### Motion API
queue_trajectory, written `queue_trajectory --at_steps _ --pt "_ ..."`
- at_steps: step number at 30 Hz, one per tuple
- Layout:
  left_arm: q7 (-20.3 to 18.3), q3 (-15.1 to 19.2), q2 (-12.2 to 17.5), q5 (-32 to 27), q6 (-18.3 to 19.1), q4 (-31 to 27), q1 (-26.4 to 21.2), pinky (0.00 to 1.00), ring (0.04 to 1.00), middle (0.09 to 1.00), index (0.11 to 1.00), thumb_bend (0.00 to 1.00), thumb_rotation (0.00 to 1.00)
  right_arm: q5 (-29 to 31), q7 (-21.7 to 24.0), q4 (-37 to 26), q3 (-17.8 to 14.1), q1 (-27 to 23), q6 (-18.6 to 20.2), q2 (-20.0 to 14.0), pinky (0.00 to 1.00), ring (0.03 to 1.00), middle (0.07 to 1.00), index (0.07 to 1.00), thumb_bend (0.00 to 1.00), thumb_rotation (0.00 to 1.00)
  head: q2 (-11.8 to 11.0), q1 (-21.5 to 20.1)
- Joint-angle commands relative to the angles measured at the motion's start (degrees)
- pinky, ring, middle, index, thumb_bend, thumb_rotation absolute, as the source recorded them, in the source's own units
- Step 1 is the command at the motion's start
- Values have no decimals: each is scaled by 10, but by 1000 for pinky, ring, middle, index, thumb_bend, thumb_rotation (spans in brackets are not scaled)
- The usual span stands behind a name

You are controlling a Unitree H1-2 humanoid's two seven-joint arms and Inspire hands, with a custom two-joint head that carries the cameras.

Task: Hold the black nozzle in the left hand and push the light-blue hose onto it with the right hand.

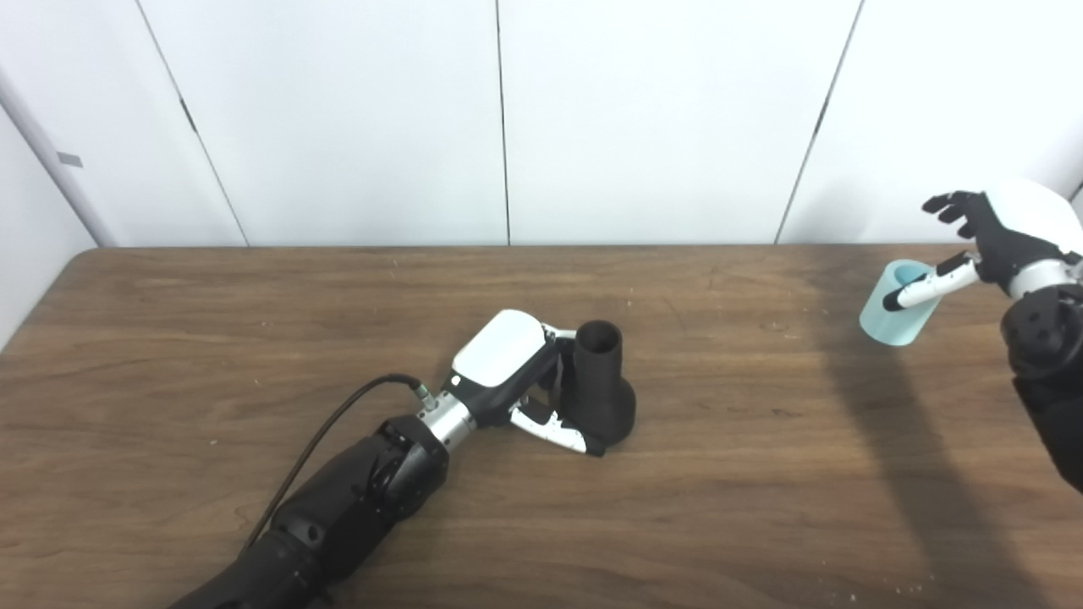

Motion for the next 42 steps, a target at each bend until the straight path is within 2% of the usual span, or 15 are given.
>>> queue_trajectory --at_steps 1,6,11,15,19,27,39,41,42 --pt "-79 -43 2 36 20 40 93 246 304 332 345 636 426 1 -15 -5 -9 -49 -21 -21 580 720 775 774 943 185 1 -1" --pt "-76 -43 1 39 19 45 92 247 306 336 335 636 425 1 -17 6 -2 -55 -27 -22 566 718 772 774 943 185 2 -1" --pt "-77 -43 0 40 22 42 94 253 317 342 342 635 426 -3 -35 39 6 -65 -47 -21 516 649 712 770 937 182 3 0" --pt "-81 -42 -1 38 26 34 97 241 299 324 306 638 422 -7 -71 77 11 -71 -72 -15 494 630 704 751 942 122 6 0" --pt "-84 -41 -1 36 27 30 97 242 300 322 311 638 422 -16 -102 108 20 -74 -84 -9 507 647 712 731 963 122 6 1" --pt "-81 -38 0 37 24 32 97 243 300 322 305 638 422 -14 -117 136 33 -81 -110 -10 519 635 705 718 962 123 9 2" --pt "-86 -38 0 37 27 29 95 244 300 321 299 638 421 -28 -66 128 59 -95 -63 -8 490 625 714 680 966 159 11 5" --pt "-86 -38 0 36 27 29 95 244 299 320 302 639 421 -26 -57 125 59 -96 -57 -7 475 595 672 681 963 164 11 5" --pt "-87 -37 1 36 27 28 95 244 299 320 303 639 421 -23 -52 123 60 -96 -55 -7 447 548 620 681 956 162 12 5"
